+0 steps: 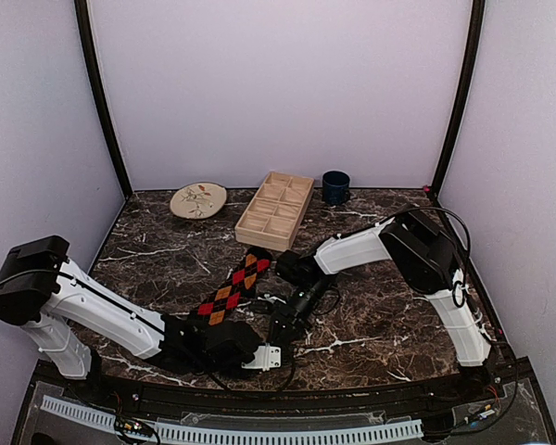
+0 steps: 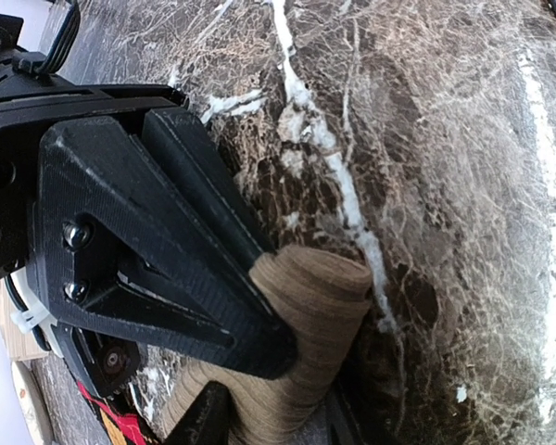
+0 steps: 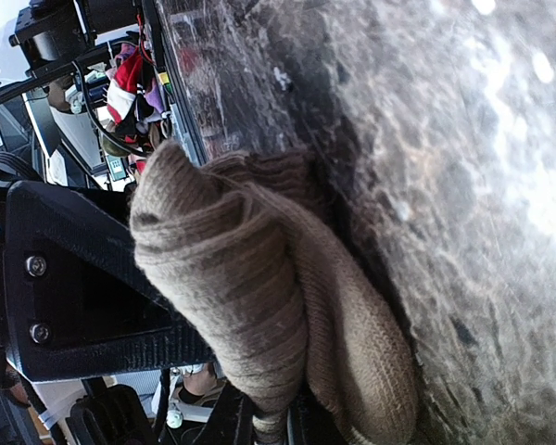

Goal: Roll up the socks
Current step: Pick up the sock from the center of the board.

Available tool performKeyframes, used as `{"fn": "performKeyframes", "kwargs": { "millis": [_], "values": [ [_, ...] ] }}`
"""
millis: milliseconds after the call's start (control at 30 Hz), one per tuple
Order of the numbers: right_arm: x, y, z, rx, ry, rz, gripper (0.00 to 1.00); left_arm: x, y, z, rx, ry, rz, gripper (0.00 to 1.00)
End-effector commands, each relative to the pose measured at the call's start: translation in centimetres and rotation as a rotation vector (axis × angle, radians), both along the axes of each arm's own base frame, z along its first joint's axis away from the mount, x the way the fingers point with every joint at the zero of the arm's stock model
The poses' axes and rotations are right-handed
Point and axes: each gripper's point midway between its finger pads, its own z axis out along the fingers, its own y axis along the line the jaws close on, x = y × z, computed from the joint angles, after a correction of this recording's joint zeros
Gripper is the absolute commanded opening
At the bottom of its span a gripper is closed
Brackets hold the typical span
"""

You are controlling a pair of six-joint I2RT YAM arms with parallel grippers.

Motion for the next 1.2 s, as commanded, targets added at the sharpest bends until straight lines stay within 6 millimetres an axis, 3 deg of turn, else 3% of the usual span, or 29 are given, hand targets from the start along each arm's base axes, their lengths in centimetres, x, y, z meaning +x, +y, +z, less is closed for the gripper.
{"fn": "performKeyframes", "kwargs": {
  "millis": [0, 400, 767, 1167],
  "values": [
    [-0.3, -0.8, -1.5, -0.055, -0.014, 0.002, 0.09, -0.8, -0.1, -1.2, 0.028, 0.033, -0.053, 0.39],
    [-0.4, -0.8, -1.5, -0.051, -0.004, 0.001, 0.08, -2.8, -0.6, -4.5, 0.12, 0.179, -0.098, 0.36],
    [-0.6, -1.0, -1.5, -0.056, 0.003, -0.002, 0.09, -4.7, 0.0, -6.8, 0.161, 0.316, -0.088, 0.23],
    [0.0, -1.3, -1.8, -0.078, -0.013, -0.014, 0.22, -7.1, 0.2, -8.8, 0.216, 0.548, -0.088, 0.21]
  ]
}}
